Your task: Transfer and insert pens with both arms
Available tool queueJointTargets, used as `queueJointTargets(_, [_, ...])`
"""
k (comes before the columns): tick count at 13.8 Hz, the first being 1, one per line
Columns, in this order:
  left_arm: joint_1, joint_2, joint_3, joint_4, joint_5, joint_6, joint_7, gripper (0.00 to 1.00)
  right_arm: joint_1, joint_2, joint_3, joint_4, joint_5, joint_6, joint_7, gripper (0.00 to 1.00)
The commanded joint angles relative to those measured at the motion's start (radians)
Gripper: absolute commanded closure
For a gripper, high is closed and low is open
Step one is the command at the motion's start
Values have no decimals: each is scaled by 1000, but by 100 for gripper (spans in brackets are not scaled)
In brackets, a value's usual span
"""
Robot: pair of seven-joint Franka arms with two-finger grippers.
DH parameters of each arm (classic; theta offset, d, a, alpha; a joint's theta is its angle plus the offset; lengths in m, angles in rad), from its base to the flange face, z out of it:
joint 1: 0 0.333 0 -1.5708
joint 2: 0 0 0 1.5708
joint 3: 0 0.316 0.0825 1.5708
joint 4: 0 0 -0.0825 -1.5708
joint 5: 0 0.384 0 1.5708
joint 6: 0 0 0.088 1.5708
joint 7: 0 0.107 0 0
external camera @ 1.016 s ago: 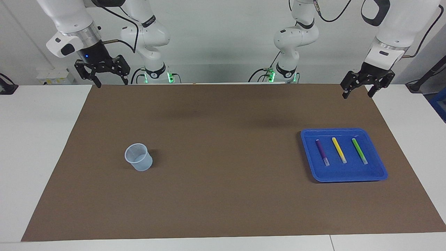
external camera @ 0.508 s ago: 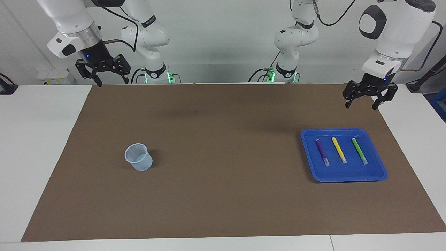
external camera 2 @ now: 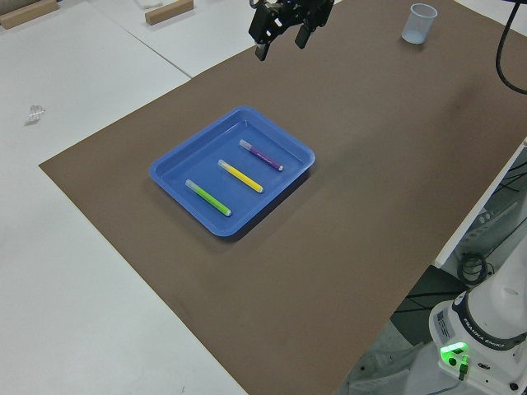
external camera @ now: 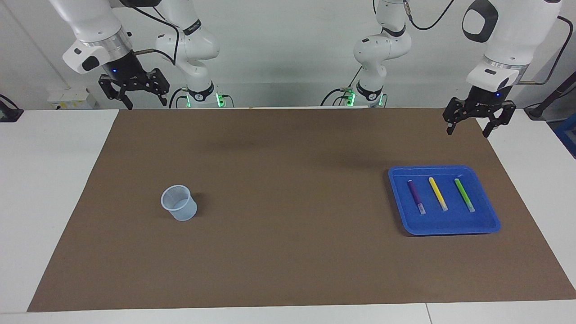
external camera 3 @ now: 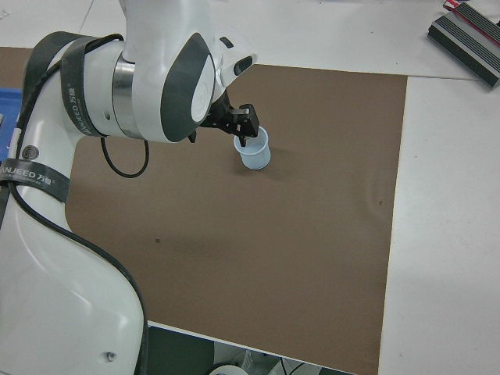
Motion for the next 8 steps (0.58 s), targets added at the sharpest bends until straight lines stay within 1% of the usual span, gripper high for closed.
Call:
queueJointTargets(1, [8, 3, 5, -11, 13, 4, 0, 0, -7, -23, -1, -21, 0, -16, -19, 0])
queueJointTargets(3, [19, -6, 5, -37, 13, 5, -23, 0, -1, -30, -1, -22, 0, -20, -15, 0])
queueJointTargets(5, [33, -5, 5, -77, 13, 45, -17, 0, 5, -30, 0, -22, 0, -9, -6, 0])
queueJointTargets(6, [60, 6, 5, -80, 13, 65, -12, 0, 5, -30, 0, -24, 0, -4, -5, 0])
queueJointTargets(8, [73, 9, 5, -80, 13, 65, -12, 0, 5, -31, 0, -30, 0, -4, -3, 0])
